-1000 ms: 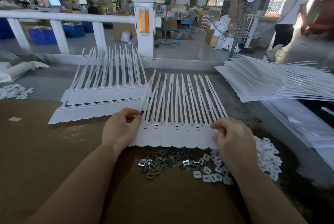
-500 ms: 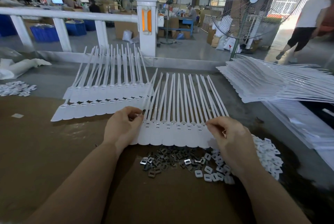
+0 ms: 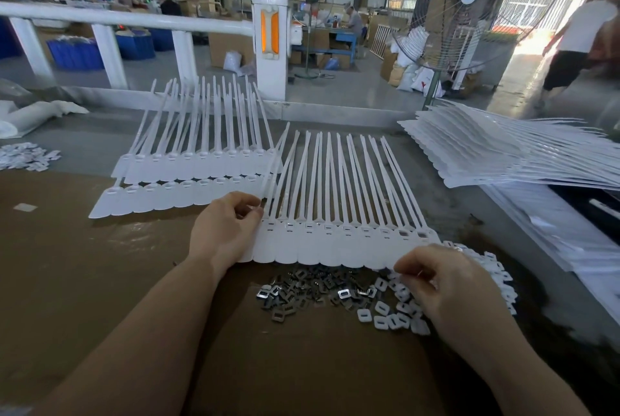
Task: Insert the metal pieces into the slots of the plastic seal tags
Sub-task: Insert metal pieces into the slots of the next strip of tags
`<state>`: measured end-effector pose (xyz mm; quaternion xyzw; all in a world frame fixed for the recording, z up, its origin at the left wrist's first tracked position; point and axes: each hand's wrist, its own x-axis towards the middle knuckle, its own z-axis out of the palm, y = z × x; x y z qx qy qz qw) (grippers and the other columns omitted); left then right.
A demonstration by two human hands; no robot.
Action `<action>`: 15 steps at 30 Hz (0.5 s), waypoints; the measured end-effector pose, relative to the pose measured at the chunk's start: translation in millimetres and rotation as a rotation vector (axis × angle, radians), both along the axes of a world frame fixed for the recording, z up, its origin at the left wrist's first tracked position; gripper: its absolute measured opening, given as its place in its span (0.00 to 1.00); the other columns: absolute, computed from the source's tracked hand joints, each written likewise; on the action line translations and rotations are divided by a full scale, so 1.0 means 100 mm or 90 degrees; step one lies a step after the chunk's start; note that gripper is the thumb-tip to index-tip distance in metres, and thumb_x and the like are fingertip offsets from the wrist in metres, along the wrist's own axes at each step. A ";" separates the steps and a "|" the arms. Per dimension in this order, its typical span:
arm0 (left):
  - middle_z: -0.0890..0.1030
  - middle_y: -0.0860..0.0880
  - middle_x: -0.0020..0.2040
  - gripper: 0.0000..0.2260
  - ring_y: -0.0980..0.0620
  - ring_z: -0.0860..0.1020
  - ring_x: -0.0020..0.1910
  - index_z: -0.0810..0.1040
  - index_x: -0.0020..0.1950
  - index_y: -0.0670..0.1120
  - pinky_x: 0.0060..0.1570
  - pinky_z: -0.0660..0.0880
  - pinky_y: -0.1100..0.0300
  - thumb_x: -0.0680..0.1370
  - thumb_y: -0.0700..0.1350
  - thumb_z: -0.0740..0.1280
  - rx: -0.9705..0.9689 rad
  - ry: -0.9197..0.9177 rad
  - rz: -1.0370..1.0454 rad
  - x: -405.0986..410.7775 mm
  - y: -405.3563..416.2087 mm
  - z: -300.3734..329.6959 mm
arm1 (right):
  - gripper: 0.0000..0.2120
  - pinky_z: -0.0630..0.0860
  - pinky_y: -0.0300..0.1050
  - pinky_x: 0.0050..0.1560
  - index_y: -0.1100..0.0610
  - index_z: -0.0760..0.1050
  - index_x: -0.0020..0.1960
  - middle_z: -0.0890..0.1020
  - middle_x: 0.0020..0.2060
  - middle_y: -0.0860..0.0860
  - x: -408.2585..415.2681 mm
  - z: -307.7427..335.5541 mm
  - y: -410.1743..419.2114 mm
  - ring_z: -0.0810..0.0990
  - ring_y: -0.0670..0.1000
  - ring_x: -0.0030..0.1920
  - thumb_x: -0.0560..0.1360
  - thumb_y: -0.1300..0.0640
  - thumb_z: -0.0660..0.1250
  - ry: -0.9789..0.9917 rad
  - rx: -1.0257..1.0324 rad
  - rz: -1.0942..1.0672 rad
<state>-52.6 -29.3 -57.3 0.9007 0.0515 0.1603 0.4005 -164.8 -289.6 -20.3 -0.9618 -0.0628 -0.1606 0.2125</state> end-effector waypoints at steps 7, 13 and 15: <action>0.75 0.62 0.39 0.05 0.64 0.72 0.38 0.78 0.52 0.55 0.33 0.64 0.68 0.77 0.52 0.67 -0.012 -0.001 -0.003 -0.01 0.00 0.00 | 0.10 0.67 0.38 0.59 0.43 0.76 0.57 0.76 0.49 0.40 -0.05 0.04 0.01 0.71 0.40 0.52 0.77 0.48 0.62 0.073 -0.121 0.019; 0.74 0.62 0.39 0.06 0.64 0.71 0.38 0.78 0.53 0.55 0.33 0.63 0.69 0.77 0.52 0.66 -0.007 -0.001 -0.002 -0.01 0.00 -0.01 | 0.10 0.67 0.36 0.57 0.44 0.76 0.56 0.75 0.50 0.40 -0.02 -0.01 0.03 0.70 0.40 0.51 0.77 0.48 0.61 0.065 -0.143 0.020; 0.74 0.62 0.39 0.06 0.64 0.71 0.38 0.78 0.53 0.54 0.33 0.64 0.69 0.77 0.52 0.66 -0.006 -0.001 -0.003 0.00 0.00 -0.01 | 0.08 0.68 0.36 0.58 0.44 0.76 0.55 0.75 0.50 0.41 -0.01 -0.02 0.03 0.71 0.41 0.52 0.77 0.48 0.61 0.072 -0.146 0.022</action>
